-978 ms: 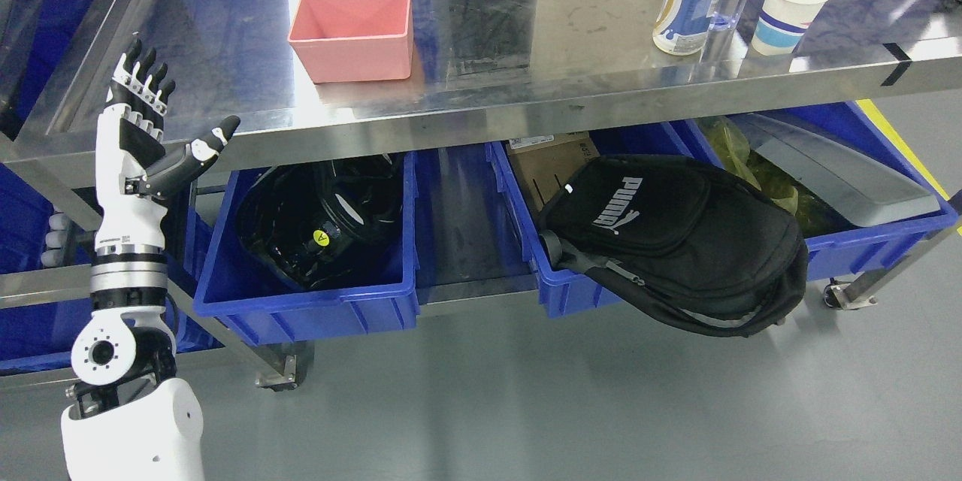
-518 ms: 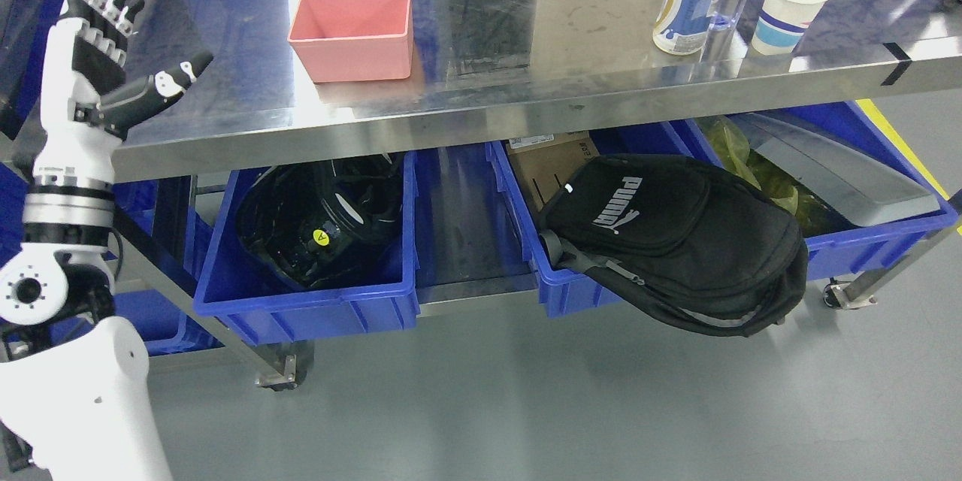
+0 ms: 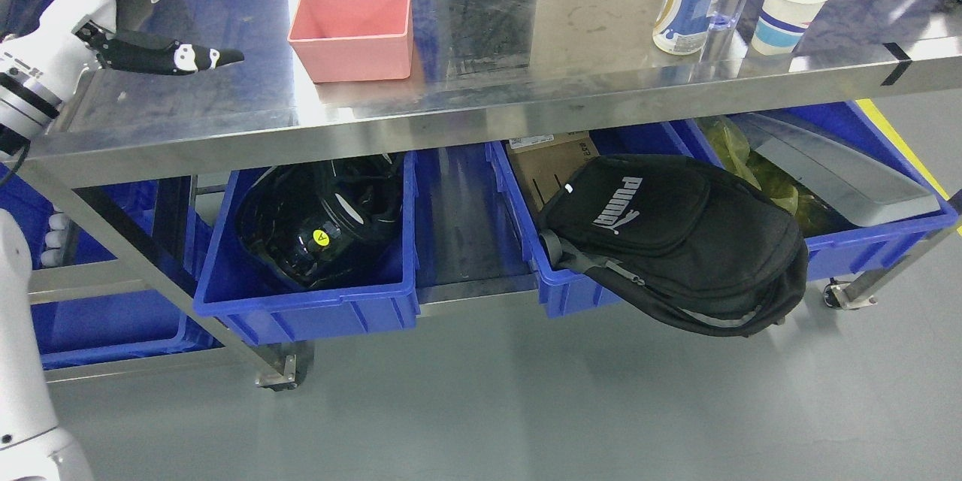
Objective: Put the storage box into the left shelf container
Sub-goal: 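Raise the left hand and reach toward the pink box on the table, then grasp the rim of the pink box with the left hand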
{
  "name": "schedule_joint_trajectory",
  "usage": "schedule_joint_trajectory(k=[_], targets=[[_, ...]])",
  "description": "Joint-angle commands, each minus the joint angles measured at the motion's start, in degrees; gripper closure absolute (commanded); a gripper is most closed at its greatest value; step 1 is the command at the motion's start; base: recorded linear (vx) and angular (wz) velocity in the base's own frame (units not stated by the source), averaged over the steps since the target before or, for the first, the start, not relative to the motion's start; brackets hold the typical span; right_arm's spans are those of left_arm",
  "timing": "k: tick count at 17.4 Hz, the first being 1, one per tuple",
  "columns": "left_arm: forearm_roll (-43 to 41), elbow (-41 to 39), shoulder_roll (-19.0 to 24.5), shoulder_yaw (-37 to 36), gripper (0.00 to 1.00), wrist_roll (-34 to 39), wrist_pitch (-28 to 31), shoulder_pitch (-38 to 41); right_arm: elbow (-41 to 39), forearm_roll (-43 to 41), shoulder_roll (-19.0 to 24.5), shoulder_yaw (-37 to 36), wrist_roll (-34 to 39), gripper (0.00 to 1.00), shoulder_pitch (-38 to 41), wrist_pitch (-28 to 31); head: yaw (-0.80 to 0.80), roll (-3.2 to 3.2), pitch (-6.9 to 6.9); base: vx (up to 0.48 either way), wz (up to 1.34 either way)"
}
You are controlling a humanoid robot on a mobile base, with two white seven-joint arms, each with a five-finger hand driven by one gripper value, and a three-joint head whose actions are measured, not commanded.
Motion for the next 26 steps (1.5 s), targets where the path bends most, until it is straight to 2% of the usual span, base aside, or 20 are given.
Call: schedule_joint_trajectory(k=[1,6,13,17,21,26], targets=[[-1.91,13.47,9.38,-17.9,0.02,-2.79,0.04,-5.3,-1.0,-0.18,-1.0,0.0,0.04,0.0,0.44,-0.05,0.0,0.0,0.0,0.0,0.0],[-5.6,20.75,3.93,-21.34,0.02,-2.88,0.22,-10.13,-1.0,-0.18,-1.0,0.0,0.04,0.0,0.44,-0.05,0.0,0.0,0.0,0.0,0.0],[-6.13,27.44,0.15,-28.18,0.07,-6.05,0.66,-18.3,-1.0,-0.18,-1.0,0.0,0.04,0.0,0.44,-0.05,0.0,0.0,0.0,0.0,0.0],[-6.4,30.69,-1.87,-33.29,0.09,-7.36,0.66,-20.33,-1.0,-0.18,-1.0,0.0,0.04,0.0,0.44,-0.05,0.0,0.0,0.0,0.0,0.0],[-8.5,34.56,-4.59,-33.56,0.12,-8.15,0.66,-20.95,-1.0,-0.18,-1.0,0.0,0.04,0.0,0.44,-0.05,0.0,0.0,0.0,0.0,0.0],[-10.96,41.85,-7.76,-32.42,0.24,-8.86,0.66,-23.24,-1.0,-0.18,-1.0,0.0,0.04,0.0,0.44,-0.05,0.0,0.0,0.0,0.0,0.0]])
